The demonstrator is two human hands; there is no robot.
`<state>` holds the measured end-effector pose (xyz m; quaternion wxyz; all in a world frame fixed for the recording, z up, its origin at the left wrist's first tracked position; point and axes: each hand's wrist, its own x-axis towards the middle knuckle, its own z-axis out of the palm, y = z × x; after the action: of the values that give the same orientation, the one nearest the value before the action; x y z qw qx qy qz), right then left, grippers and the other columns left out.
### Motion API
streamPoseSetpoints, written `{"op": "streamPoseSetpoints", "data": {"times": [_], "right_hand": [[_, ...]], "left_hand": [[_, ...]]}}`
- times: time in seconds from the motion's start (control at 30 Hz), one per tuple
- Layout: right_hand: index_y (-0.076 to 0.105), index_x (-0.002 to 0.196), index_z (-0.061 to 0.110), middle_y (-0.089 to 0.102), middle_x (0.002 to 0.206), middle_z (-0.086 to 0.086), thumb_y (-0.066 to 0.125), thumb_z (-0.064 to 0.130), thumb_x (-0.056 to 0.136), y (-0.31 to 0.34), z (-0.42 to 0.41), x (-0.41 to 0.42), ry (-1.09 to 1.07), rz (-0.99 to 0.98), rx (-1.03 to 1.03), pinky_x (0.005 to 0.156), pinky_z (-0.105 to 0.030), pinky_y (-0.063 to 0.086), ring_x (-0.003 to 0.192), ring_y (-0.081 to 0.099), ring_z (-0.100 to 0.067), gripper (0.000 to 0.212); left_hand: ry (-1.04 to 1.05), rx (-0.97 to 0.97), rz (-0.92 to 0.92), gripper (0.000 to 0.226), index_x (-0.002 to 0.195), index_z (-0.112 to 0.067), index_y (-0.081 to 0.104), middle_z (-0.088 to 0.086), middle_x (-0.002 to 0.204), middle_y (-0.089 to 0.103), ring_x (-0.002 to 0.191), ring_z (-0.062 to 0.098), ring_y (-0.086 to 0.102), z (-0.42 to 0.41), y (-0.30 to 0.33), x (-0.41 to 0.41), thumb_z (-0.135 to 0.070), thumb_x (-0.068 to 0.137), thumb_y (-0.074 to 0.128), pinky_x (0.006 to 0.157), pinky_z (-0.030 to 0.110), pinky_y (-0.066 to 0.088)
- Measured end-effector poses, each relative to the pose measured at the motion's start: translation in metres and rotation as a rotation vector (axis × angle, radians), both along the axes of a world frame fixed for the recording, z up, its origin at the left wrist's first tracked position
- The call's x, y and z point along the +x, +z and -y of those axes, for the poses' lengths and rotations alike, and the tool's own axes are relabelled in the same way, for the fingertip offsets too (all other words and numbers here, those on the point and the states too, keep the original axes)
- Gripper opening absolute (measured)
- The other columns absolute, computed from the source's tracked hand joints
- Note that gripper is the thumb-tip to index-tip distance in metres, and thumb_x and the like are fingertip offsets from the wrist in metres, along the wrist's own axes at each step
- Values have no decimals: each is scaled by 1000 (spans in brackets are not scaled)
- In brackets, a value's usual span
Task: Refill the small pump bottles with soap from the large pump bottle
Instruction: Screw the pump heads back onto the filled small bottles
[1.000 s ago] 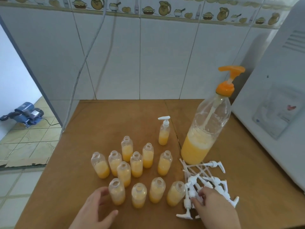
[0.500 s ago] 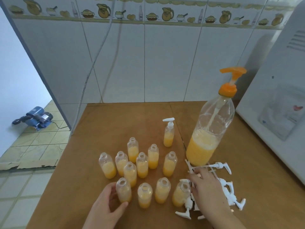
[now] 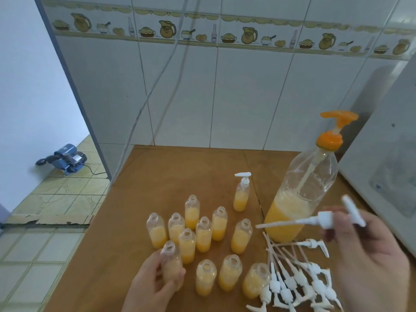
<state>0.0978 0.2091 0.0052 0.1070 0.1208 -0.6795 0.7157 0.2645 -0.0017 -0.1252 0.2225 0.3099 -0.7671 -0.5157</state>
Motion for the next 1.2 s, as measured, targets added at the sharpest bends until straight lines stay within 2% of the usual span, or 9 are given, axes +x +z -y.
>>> {"op": "streamPoseSetpoints", "data": {"times": [0.1,0.27,0.4,0.63,0.8,0.87,0.97,1.1,1.2], "right_hand": [[73,76,15,71,80,-9,62,34,71,24,15,19,177,184,-312,57,-17,53,57,62,-14,22],[74,73,13,70,81,-16,74,43,59,27,37,29,383,274,-379,56,-21,54,56,61,-18,33],[74,80,14,70,80,-15,83,63,46,20,45,25,407,225,-285,60,-23,55,58,62,-20,61],[74,81,18,69,72,-10,81,63,44,16,58,24,599,286,-56,53,-19,49,55,56,-12,59],[58,70,10,50,61,-3,81,63,48,6,89,28,699,467,86,57,-24,40,59,43,-15,61],[63,79,7,60,73,-4,77,70,47,5,94,24,762,496,20,68,-30,43,68,50,-17,72],[72,97,6,70,107,-13,76,35,69,7,96,21,950,617,-194,90,-42,45,96,62,-26,40],[71,67,19,68,81,-5,94,31,42,2,104,24,882,678,-233,86,-41,46,80,62,-21,36],[67,74,15,65,82,-10,92,39,46,-1,108,24,873,718,-270,83,-47,46,82,56,-29,44]], "left_hand": [[4,-249,-83,45,104,-52,53,-17,94,59,84,0,59,2,14,2,-63,62,64,69,11,47],[-11,-485,-181,42,110,-51,48,-24,98,49,85,-7,54,2,43,-3,-64,71,59,73,-1,38],[-31,-488,-198,50,111,-39,50,-25,99,48,85,-9,53,2,51,-2,-74,76,50,73,-3,37],[-141,-560,-125,50,117,-44,46,-38,115,47,98,-22,47,-6,71,-5,-75,77,46,79,-7,33],[-172,-375,-114,52,111,-68,42,-38,107,56,92,-15,58,-14,85,-11,-88,64,46,75,0,40],[-175,-276,-147,51,107,-67,45,-34,96,62,86,-10,61,-15,88,-13,-87,60,49,71,4,42],[-162,-185,-207,44,99,-60,53,-22,79,66,71,-2,63,-14,91,-16,-77,59,58,63,6,43],[-210,-112,-200,43,103,-60,54,-16,78,69,70,3,64,-16,95,-20,-76,63,57,61,8,44],[-223,-14,-211,37,99,-64,55,-10,84,71,72,0,64,-20,98,-24,-68,63,62,62,6,43]]}}
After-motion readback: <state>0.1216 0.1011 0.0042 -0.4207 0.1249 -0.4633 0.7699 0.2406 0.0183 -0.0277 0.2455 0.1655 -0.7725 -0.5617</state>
